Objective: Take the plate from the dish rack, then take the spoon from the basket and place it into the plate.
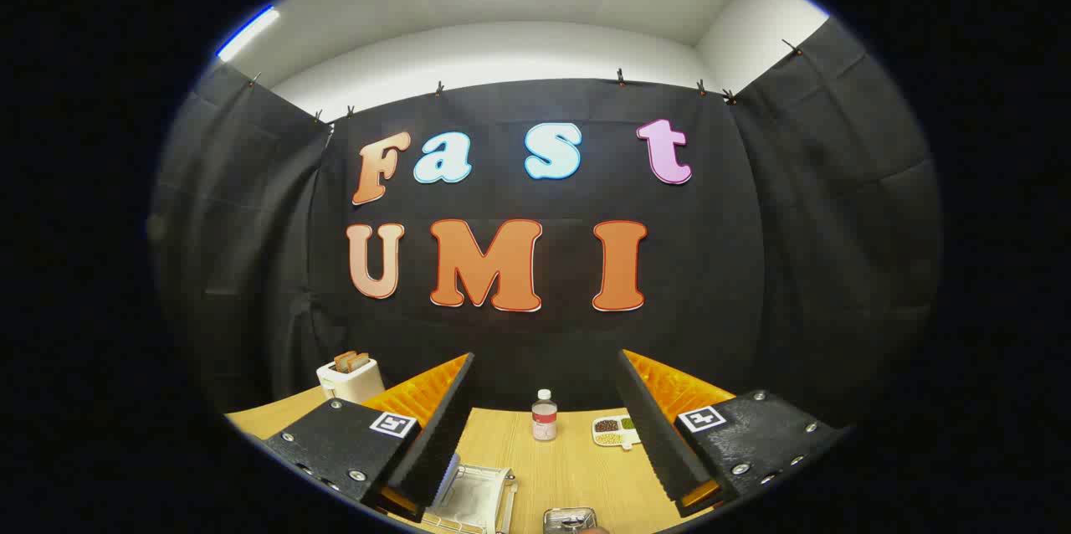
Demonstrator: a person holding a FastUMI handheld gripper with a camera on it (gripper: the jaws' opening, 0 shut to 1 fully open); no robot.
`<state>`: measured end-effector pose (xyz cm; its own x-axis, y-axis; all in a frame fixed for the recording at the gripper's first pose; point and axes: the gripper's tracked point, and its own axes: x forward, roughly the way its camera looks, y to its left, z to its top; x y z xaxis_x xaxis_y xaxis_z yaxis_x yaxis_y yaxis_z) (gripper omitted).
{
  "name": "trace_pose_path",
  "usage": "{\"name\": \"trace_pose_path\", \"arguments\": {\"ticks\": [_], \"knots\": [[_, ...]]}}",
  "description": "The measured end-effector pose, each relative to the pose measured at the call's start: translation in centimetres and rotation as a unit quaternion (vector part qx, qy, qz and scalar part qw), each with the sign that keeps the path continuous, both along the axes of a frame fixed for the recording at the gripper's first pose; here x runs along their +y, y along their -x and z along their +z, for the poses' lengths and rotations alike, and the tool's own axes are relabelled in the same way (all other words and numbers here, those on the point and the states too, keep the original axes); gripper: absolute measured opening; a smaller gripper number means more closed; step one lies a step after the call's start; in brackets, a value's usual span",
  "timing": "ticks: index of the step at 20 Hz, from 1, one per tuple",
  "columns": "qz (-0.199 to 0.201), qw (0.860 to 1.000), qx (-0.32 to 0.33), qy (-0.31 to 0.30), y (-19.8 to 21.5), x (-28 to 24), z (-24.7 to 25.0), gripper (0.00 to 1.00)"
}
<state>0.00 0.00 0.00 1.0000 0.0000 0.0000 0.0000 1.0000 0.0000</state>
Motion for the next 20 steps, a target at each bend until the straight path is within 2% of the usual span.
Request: {"name": "trace_pose_path", "arguments": {"ticks": [15,20], "knots": [[0.028,1.000,0.001,-0.004,0.3,2.9,1.6,0.98],[0.038,0.999,0.018,0.000,-0.4,4.1,0.6,0.98]]}}
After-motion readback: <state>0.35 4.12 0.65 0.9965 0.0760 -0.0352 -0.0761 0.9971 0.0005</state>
